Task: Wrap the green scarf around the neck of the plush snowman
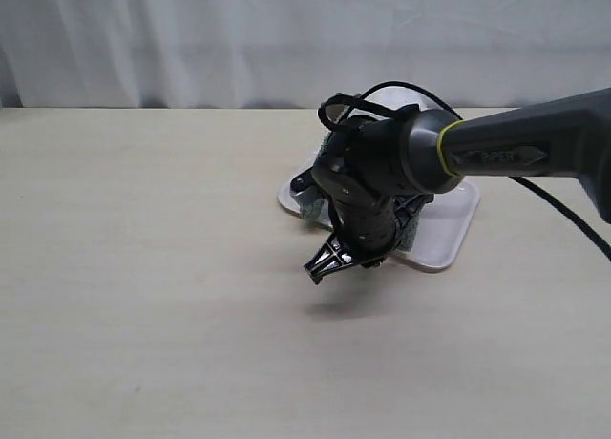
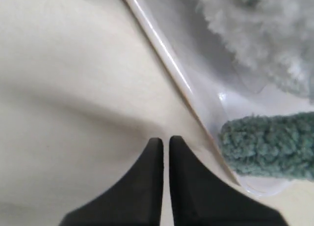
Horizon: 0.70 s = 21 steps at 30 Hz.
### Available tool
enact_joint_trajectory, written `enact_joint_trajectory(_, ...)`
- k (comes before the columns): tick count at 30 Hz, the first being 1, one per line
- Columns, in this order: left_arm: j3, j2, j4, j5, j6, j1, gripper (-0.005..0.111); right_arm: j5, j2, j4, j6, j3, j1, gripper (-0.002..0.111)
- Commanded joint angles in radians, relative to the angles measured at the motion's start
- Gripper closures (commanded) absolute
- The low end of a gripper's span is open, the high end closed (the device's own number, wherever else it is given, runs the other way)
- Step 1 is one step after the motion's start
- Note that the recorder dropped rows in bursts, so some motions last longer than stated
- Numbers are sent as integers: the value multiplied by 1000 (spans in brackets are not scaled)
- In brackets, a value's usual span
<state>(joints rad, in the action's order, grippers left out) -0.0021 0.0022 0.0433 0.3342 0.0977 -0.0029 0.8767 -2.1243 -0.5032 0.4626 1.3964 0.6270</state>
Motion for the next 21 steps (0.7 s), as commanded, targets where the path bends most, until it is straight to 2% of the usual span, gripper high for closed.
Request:
enact_joint_trajectory(1, 2, -2, -2, -11, -2, 2, 107, -15, 5, -14, -7, -18, 0, 104)
enact_joint_trajectory(6, 2, -2, -2, -11, -2, 2, 107, -15, 21, -7, -52, -18, 15, 104)
enact_joint_trajectory(11, 2, -2, -2, -11, -2, 2, 107, -24, 100, -13, -85, -18, 76, 104)
enact_joint_trajectory(15, 2, -2, -2, -11, -2, 2, 107, -102, 187, -32, -71, -18, 99, 104)
enact_joint_trajectory(17, 2, -2, -2, -11, -2, 2, 107, -171, 234, -39, -11, -14, 94, 104)
enact_joint_trajectory(21, 2, -2, -2, -11, -2, 2, 107, -282, 294, -167, 234, -13, 50, 102)
